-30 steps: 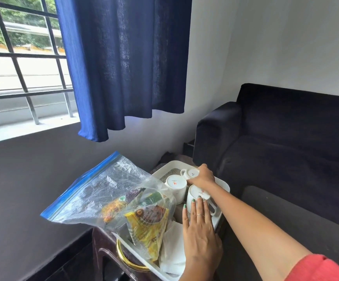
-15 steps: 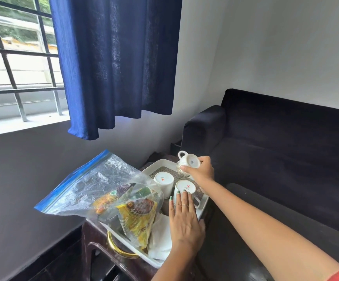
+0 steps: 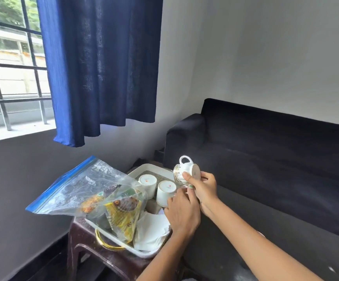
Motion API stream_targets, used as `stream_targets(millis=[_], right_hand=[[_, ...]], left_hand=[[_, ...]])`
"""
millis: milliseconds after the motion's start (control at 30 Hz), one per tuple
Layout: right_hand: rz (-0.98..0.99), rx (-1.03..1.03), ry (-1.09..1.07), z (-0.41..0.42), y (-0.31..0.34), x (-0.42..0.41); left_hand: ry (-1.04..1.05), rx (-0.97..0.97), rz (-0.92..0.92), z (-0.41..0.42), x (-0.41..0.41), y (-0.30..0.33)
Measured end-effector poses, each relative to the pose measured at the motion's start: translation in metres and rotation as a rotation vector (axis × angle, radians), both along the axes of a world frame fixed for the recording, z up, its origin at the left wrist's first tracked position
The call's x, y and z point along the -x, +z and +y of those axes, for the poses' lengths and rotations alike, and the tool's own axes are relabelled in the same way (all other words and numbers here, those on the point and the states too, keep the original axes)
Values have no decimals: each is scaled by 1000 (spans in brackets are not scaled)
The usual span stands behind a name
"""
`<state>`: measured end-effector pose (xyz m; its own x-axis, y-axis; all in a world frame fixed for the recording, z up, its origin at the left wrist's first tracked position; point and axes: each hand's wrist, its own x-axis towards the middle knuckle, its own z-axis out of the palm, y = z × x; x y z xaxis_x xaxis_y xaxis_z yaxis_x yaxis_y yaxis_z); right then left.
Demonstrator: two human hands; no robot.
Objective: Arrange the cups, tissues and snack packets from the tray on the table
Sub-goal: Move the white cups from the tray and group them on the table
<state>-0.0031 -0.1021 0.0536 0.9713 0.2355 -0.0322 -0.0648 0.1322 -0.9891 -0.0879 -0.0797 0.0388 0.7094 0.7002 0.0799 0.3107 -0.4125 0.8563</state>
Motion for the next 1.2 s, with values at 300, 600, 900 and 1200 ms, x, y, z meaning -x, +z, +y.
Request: stream_targets(millis=[300,600,900,1200], right_hand=[[109,-165,1,-68,-4,25],[97,-32,31,-144,-35,38],[-103,230,38,-200,-42,51],[-438,699,-126,-215,-55,58]], left_hand=[[-265,518,-225,-23,3,9],[-456,654,-126,-57,2,3],[-387,438,-205,-84,3,-15],[-513,130,-199,-113,7,-28]])
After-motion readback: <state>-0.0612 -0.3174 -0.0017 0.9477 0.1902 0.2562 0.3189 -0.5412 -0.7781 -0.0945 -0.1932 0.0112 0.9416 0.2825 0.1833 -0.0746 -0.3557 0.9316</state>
